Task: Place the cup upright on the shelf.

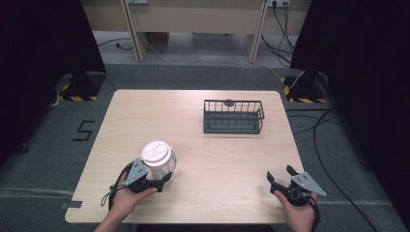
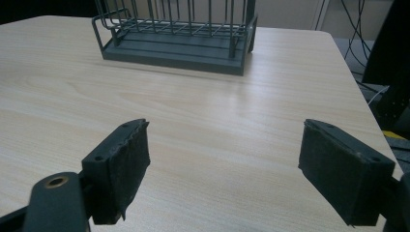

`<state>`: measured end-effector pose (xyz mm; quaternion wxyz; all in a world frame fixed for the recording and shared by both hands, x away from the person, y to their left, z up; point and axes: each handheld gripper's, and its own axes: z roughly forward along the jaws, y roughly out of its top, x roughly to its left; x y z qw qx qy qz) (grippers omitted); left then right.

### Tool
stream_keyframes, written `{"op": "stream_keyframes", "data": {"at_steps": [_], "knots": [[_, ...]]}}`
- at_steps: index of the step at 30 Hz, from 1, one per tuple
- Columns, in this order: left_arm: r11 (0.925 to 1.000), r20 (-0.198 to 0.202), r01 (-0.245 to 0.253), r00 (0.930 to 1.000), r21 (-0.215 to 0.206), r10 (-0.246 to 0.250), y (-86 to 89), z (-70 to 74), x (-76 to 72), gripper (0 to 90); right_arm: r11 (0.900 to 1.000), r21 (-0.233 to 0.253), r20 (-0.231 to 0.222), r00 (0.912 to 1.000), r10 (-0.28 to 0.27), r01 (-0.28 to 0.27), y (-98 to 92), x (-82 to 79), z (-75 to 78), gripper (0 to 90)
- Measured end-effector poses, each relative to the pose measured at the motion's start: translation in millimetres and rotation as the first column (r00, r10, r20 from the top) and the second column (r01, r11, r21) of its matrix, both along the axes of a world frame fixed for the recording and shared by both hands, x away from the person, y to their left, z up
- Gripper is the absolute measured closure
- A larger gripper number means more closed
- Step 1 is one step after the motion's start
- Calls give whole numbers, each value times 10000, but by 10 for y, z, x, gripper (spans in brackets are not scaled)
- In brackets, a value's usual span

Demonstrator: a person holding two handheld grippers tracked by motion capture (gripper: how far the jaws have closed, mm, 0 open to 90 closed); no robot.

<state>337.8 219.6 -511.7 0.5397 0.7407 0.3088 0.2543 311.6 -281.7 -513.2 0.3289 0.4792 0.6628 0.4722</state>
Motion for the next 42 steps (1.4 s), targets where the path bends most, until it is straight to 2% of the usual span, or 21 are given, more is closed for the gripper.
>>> {"op": "stream_keyframes", "data": {"at_steps": [4, 12, 15, 19, 26, 42], "knots": [[9998, -43, -24, 10000, -216, 23, 7, -9, -2, 167, 10000, -28, 1, 10000, 24, -24, -2, 4, 0, 190], [9998, -37, 43, 10000, -187, -44, 0, 6, -2, 172, 10000, -20, -18, 10000, 28, -28, -3, 6, 0, 191], [9994, -90, 24, 10000, -354, -27, -4, 33, 0, 172, 10000, 3, -43, 10000, 30, -30, -1, 7, 0, 191], [9995, -96, -61, 9999, -311, 58, -6, 71, 6, 172, 10000, 7, -41, 10000, 14, -14, -3, 7, 1, 192], [9999, 144, -102, 9998, -113, 103, -48, 179, 51, 173, 10000, 4, -19, 10000, 18, -18, -6, 7, 0, 192], [9997, 293, 0, 9996, -233, 7, -163, 329, 203, 173, 10000, 31, -10, 10000, 37, -37, -7, 8, 0, 193]]}}
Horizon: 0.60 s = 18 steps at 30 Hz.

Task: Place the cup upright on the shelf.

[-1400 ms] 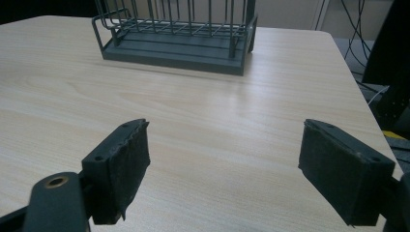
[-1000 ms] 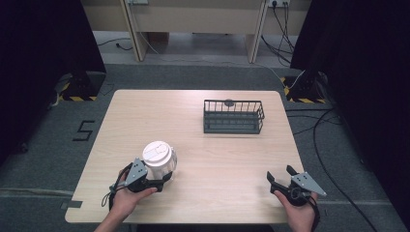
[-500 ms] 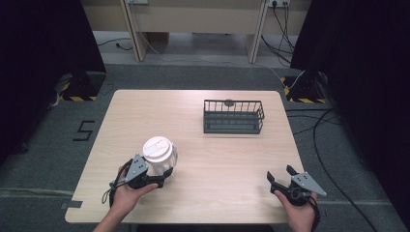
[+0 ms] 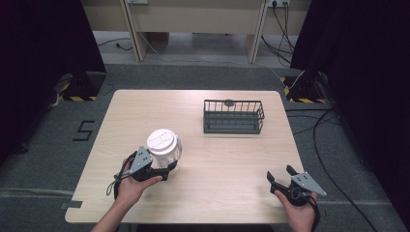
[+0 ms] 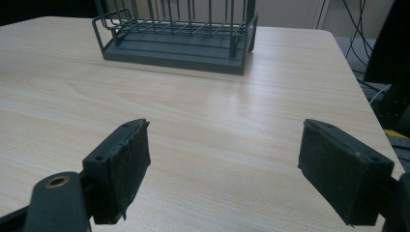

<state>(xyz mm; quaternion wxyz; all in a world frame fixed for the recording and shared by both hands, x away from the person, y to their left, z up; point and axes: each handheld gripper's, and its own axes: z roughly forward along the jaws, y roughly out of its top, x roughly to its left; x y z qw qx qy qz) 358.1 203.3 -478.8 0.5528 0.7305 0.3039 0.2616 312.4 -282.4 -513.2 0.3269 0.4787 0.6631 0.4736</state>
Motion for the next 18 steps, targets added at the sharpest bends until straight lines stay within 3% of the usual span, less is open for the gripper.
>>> {"op": "stream_keyframes", "data": {"at_steps": [18], "knots": [[9999, 163, 9, 9999, -161, -7, -147, 155, 185, 173, 10000, 50, -2, 10000, 26, -26, 5, 1, 0, 194]]}}
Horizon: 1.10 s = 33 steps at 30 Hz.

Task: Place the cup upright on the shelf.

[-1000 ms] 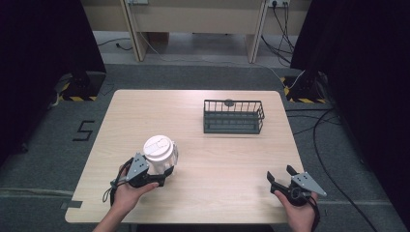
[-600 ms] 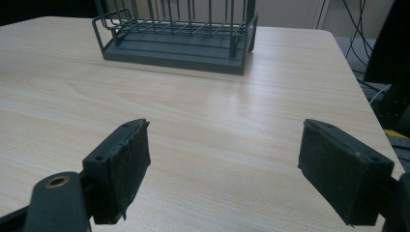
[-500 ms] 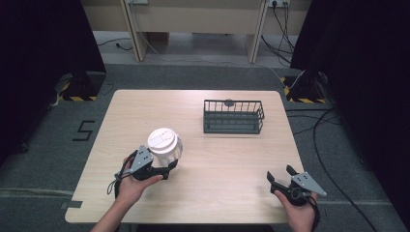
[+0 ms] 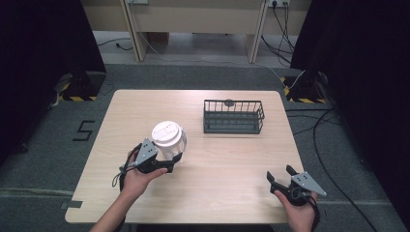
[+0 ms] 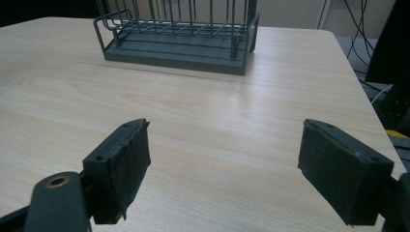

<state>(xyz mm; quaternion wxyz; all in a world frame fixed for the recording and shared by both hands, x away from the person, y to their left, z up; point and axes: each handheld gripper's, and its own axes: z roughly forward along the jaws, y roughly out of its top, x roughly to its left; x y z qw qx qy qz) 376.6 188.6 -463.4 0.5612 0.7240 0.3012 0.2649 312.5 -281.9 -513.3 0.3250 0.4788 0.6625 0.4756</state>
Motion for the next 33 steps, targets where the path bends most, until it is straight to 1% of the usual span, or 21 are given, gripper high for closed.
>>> {"op": "stream_keyframes", "data": {"at_steps": [14, 20, 33], "knots": [[10000, 165, 89, 9998, 25, -89, -136, 110, 148, 173, 10000, 37, -21, 10000, 1, -1, -3, 2, 0, 195], [9999, 142, 112, 9998, 3, -112, -198, 147, 213, 173, 10000, 49, -38, 10000, -6, 6, -5, 3, 0, 196], [9999, 231, 166, 9996, 35, -167, -313, 225, 347, 173, 10000, 96, -47, 10000, -15, 15, -8, 5, 0, 197]]}}
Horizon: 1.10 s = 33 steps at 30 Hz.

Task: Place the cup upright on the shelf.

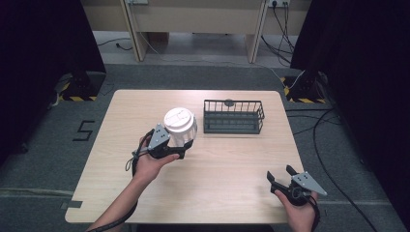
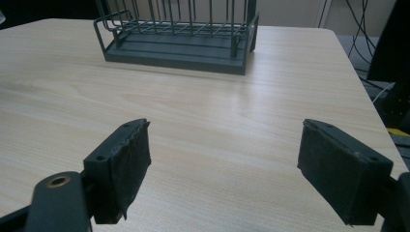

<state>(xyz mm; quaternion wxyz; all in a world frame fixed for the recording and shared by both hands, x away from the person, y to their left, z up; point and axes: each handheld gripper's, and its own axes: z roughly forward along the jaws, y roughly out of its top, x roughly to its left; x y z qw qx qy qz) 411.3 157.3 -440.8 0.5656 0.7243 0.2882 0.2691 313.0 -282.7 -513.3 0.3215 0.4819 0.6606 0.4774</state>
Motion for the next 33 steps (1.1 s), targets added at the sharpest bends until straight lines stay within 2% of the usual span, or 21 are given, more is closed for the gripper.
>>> {"op": "stream_keyframes", "data": {"at_steps": [33], "knots": [[9999, -33, 35, 10000, 120, -34, -235, 98, 291, 173, 10000, 85, -38, 10000, -11, 12, -6, 4, 0, 201]]}}
